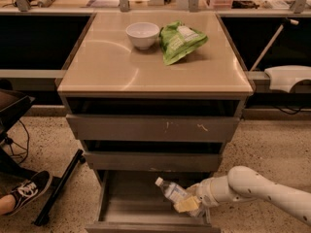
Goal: Place blue plastic bottle into bottom drawer
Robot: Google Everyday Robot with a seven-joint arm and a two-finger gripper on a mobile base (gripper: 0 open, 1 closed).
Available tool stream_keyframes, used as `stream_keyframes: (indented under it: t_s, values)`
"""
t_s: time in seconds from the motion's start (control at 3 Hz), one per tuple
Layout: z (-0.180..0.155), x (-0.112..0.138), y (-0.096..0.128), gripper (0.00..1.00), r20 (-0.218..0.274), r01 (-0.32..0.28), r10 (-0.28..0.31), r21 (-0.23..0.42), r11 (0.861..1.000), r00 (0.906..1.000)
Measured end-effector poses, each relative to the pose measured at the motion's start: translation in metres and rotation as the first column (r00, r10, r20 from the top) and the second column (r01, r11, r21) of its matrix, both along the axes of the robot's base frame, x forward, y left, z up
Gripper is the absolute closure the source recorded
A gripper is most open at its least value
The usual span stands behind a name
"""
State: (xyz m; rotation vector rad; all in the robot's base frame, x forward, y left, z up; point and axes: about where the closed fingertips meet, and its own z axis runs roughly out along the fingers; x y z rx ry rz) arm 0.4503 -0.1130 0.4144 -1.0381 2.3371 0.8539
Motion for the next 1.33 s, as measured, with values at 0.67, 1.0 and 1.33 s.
stream_keyframes:
  t_s: [0.67,1.0,1.33]
  values:
    - [-0.119,0.043,-0.013,1.0,0.069,0.117,-0.112,-0.072,0.991,0.9913]
    - [-0.132,0.039,-0.008,1.0,0.049,0.125,-0.122,-0.058,0.99,0.9913]
    - [-0.136,0.038,-0.008,1.0,0.053,0.134,-0.131,-0.06,0.989,0.99]
